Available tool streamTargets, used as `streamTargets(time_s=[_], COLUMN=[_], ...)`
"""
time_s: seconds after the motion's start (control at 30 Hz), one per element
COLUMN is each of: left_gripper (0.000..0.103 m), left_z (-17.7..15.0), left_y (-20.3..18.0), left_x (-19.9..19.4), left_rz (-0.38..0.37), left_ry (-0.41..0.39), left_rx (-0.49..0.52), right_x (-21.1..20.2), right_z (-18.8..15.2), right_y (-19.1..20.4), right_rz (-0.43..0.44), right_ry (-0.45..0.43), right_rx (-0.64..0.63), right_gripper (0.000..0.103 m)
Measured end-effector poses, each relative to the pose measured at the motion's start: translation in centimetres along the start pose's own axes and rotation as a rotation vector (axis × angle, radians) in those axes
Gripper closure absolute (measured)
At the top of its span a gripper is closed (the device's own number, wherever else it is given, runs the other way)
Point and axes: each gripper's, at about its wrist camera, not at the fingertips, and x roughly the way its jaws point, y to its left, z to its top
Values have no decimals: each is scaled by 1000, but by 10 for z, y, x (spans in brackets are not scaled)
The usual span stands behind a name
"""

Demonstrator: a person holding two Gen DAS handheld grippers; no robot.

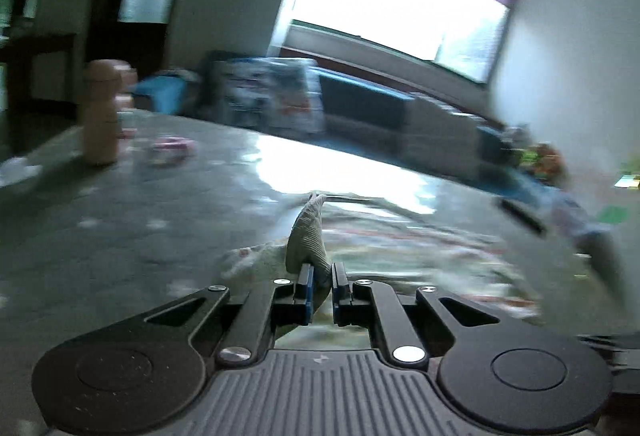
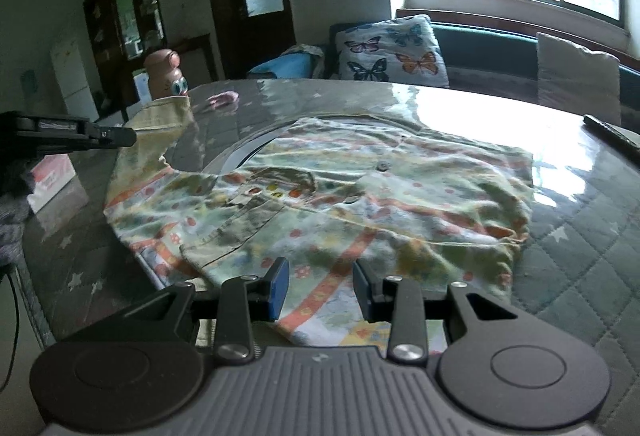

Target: Fold clothes

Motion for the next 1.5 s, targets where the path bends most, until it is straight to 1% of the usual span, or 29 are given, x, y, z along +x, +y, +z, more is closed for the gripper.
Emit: streamTargets(time_s=[0.2, 0.33, 0.4, 0.53, 0.6, 0.63, 0.67, 0.7, 0.73, 0.77, 0.83, 0.87, 1.0, 1.1, 1.2, 1.27, 1.3, 1.43, 1.5], left_gripper=[94, 93, 92, 89, 81, 73, 68, 67, 64, 59, 55, 53, 50, 45, 38, 34, 33, 26, 25], left_z=[-4, -15, -24, -44, -53, -57, -61, -62, -62, -61, -58, -55, -47, -42, -42, -45, -46, -54, -58], left_y=[-54, -82, -94, -111, -112, -111, -110, -108, -105, -101, -93, -88, -57, -35, -16, -9, -6, 3, 3], left_x=[8, 22, 29, 40, 42, 39, 38, 35, 32, 29, 25, 24, 21, 16, 12, 9, 8, 4, 1], left_rz=[-207, -288, -309, -312, -314, -315, -313, -310, -307, -300, -273, -253, -142, -65, -2, 20, 26, 47, 43], left_ry=[29, 85, 120, 178, 202, 209, 210, 207, 202, 195, 176, 168, 140, 122, 112, 117, 121, 135, 139], left_rx=[44, 92, 132, 225, 259, 269, 277, 283, 288, 289, 291, 287, 247, 221, 209, 204, 202, 205, 222], right_x=[-9, -12, -14, -14, -10, -8, -6, -4, -2, 0, 5, 8, 17, 18, 16, 15, 15, 6, -1], right_z=[0, -1, -2, -3, -4, -4, -5, -5, -6, -6, -7, -8, -12, -12, -12, -11, -11, 0, 10], right_y=[-21, -37, -45, -57, -60, -60, -60, -60, -58, -56, -51, -48, -35, -23, -16, -13, -12, -13, -13], right_rz=[-19, -17, -16, -5, 2, 8, 15, 21, 30, 40, 55, 60, 78, 64, 54, 43, 38, 35, 43], right_ry=[-21, -27, -29, -25, -16, -11, -6, -1, 7, 15, 33, 43, 84, 93, 105, 103, 100, 65, 37], right_rx=[75, 147, 184, 250, 272, 282, 291, 301, 304, 305, 301, 294, 259, 210, 185, 169, 162, 169, 172], right_gripper=[68, 68, 68, 69, 69, 69, 69, 69, 69, 69, 69, 69, 69, 69, 77, 88, 94, 96, 96])
